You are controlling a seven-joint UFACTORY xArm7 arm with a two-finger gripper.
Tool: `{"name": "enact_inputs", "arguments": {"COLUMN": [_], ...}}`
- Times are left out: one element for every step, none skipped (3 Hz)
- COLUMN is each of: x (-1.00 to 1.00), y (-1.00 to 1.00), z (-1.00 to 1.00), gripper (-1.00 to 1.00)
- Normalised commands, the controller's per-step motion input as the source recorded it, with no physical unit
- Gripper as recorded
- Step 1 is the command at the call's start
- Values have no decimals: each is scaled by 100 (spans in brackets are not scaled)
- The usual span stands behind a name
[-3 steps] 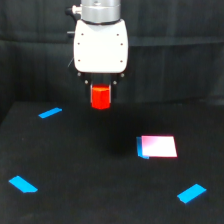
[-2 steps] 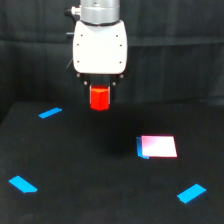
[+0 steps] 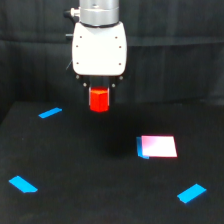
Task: Pick up the red object from the table
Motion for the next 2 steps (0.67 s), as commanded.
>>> {"name": "enact_inputs", "arguments": {"x": [0,-6], "y": [2,-7], "z": [-3,-2], "gripper": [-93,-97]}}
